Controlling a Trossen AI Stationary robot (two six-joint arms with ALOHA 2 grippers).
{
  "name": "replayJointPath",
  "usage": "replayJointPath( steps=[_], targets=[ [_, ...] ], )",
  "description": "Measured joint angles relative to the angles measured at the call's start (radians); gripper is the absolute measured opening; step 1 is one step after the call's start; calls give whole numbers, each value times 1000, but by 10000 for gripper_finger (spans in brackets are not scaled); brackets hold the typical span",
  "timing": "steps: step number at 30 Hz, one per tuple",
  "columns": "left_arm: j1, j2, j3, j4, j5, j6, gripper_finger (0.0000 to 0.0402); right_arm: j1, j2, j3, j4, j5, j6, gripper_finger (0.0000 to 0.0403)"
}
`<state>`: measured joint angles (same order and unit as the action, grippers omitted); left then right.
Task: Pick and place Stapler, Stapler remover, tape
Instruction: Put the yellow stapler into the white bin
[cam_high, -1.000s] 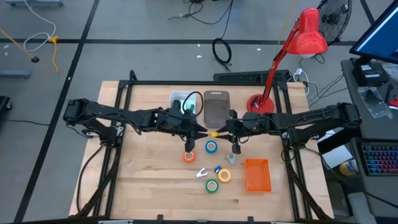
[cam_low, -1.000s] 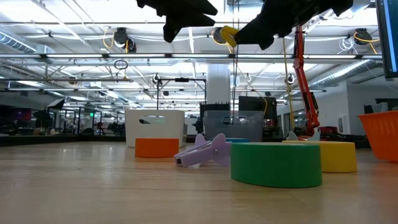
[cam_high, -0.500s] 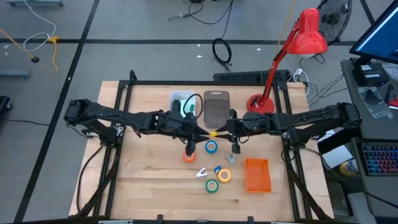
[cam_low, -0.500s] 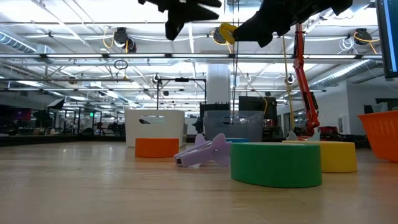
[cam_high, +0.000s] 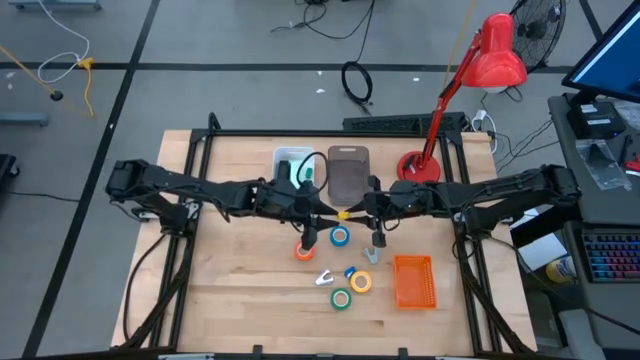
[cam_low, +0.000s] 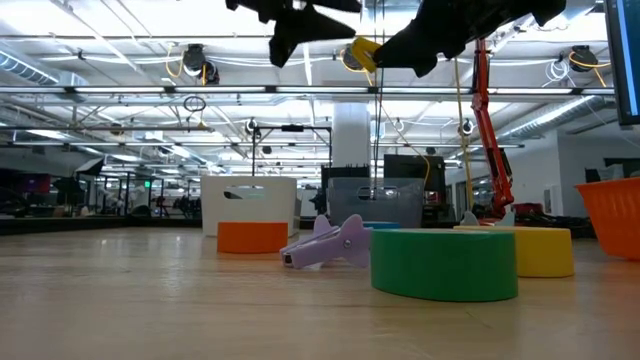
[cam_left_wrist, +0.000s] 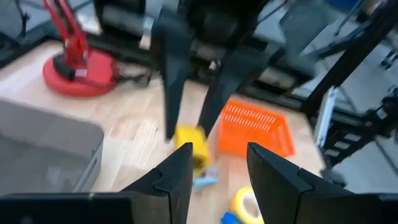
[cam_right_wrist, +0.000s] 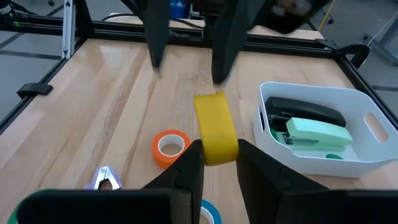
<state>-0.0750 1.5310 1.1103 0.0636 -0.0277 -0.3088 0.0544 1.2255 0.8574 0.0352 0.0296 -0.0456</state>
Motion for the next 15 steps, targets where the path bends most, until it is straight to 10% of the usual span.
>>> replayJointPath(
  steps=[15],
  targets=[
    [2, 56, 56, -51, 15, 7, 152, 0, -2, -2, -16, 1, 0, 70]
  ],
)
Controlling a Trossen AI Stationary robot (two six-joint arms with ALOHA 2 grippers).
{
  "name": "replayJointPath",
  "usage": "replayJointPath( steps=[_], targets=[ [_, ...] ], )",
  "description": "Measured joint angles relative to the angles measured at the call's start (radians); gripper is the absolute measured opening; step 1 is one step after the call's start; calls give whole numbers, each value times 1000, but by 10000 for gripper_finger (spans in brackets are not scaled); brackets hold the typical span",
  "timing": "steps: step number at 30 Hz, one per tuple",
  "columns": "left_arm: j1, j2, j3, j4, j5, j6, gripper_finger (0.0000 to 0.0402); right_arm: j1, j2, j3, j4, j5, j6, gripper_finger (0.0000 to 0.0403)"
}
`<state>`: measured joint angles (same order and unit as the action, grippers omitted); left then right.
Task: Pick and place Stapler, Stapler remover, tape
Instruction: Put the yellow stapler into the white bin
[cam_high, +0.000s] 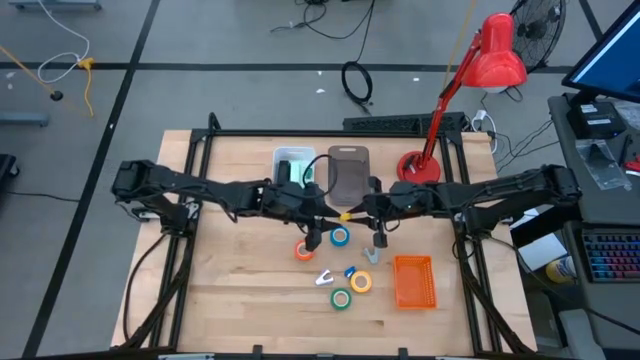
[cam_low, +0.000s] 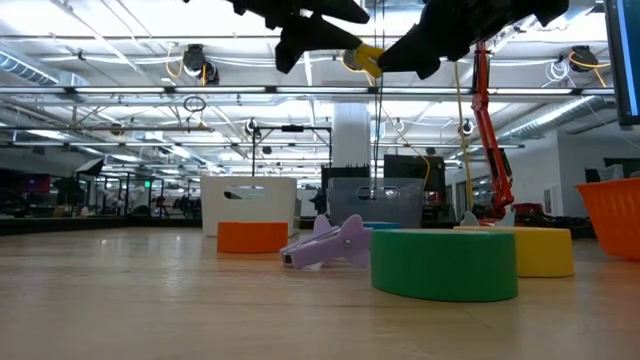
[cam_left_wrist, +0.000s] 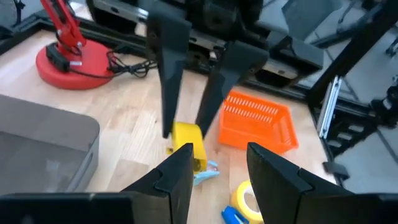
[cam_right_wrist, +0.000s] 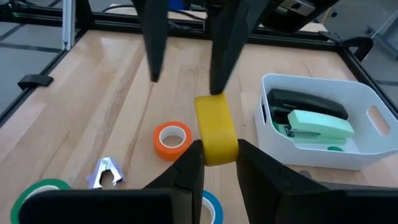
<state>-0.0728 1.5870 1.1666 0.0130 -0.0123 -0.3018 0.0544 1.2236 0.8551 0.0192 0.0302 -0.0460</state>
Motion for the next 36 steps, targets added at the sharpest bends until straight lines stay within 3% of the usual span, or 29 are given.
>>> replayJointPath(
  steps=[8, 14, 36],
  targets=[
    [1, 9, 127, -312, -86, 62, 152, -1, 2, 1, 19, 30, -1, 71],
    [1, 5, 154, -307, -128, 74, 152, 0, 1, 3, 14, 23, 3, 73],
    [-24, 14, 157, -323, -118, 63, 155, 0, 1, 3, 15, 21, 2, 74]
  ],
)
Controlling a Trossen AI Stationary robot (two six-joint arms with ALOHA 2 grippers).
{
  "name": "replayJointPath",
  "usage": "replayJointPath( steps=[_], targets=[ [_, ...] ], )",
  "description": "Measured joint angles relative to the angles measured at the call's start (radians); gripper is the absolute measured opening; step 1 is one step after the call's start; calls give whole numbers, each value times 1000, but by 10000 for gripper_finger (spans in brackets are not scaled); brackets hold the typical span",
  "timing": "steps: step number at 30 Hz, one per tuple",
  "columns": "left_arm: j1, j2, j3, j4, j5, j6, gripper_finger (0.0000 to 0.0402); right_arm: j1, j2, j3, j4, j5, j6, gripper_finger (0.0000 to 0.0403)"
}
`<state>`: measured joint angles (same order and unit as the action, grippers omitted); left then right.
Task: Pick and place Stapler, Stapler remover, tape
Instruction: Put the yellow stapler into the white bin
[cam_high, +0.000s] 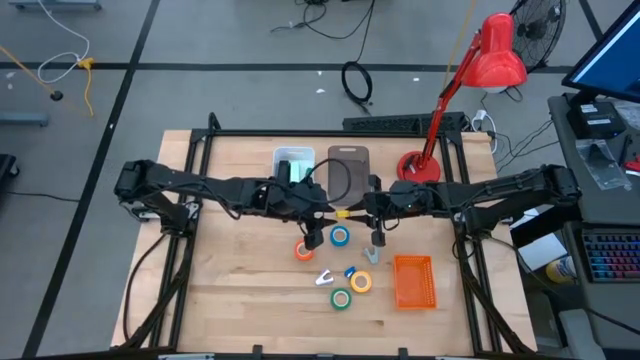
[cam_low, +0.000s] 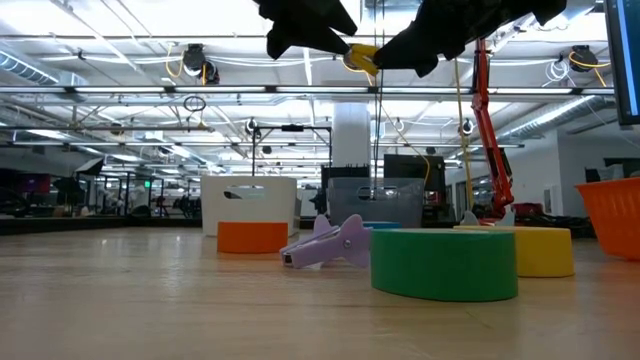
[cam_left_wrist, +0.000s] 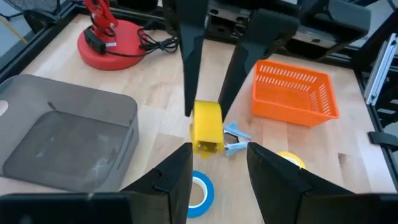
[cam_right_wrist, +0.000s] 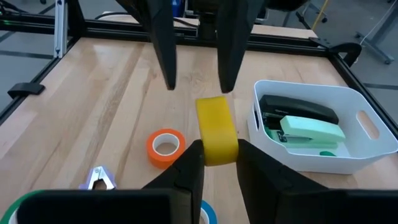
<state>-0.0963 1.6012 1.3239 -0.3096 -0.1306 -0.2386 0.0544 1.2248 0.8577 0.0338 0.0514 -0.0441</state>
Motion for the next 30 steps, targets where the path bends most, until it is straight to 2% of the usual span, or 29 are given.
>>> replayJointPath(
  steps=[8, 17, 30],
  targets=[
    [4, 19, 0, 22, -1, -6, 174, 0, 0, 0, 1, 0, -1, 70],
    [12, 62, 0, 74, 17, -12, 175, 0, 1, 0, 7, -1, 6, 70],
    [19, 53, 0, 103, 25, -37, 175, 0, 1, 0, 4, 0, 7, 69]
  ],
)
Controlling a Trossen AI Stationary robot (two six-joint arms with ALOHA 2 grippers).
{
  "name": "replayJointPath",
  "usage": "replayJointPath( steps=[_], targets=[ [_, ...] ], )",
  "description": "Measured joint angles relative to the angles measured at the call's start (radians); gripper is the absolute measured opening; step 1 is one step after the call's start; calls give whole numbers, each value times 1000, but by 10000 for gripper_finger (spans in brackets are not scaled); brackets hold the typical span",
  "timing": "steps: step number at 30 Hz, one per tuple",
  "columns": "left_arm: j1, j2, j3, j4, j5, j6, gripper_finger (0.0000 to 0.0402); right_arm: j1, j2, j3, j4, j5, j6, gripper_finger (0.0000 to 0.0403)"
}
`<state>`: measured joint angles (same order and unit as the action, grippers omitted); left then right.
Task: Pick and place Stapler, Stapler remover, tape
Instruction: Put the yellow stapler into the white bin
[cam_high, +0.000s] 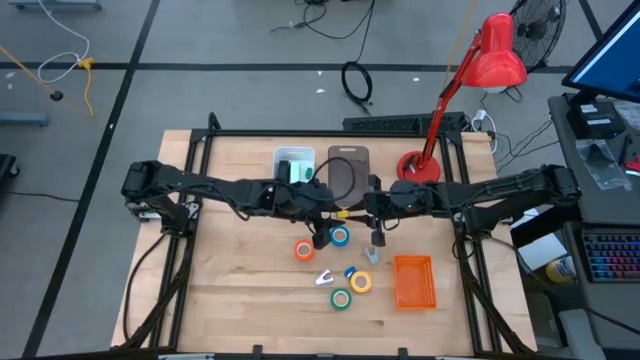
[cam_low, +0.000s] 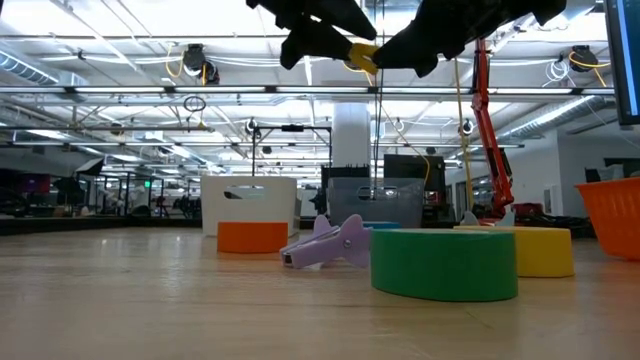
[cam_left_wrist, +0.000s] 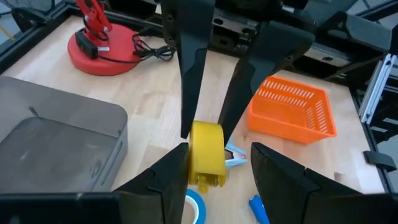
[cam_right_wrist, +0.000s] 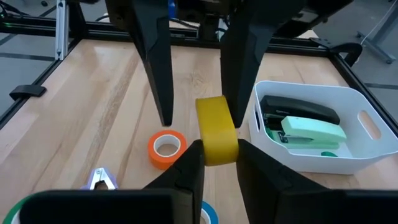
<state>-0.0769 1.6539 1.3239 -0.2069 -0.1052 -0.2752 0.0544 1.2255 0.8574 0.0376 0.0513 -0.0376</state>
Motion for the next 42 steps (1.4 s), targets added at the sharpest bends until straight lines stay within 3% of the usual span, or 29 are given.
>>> replayJointPath(
  steps=[6, 17, 35, 42],
  targets=[
    [0, 2, 0, -4, 11, 0, 161, 0, 0, 0, -1, -1, 0, 73],
    [14, 2, 0, -9, 52, -22, 68, 1, 0, 0, -4, -4, 5, 74],
    [16, 2, 0, -34, 55, -80, 68, 0, 0, 0, -2, 1, 25, 90],
    [15, -4, 0, -186, 40, -118, 68, -2, -8, 0, -5, 71, 27, 111]
  ],
)
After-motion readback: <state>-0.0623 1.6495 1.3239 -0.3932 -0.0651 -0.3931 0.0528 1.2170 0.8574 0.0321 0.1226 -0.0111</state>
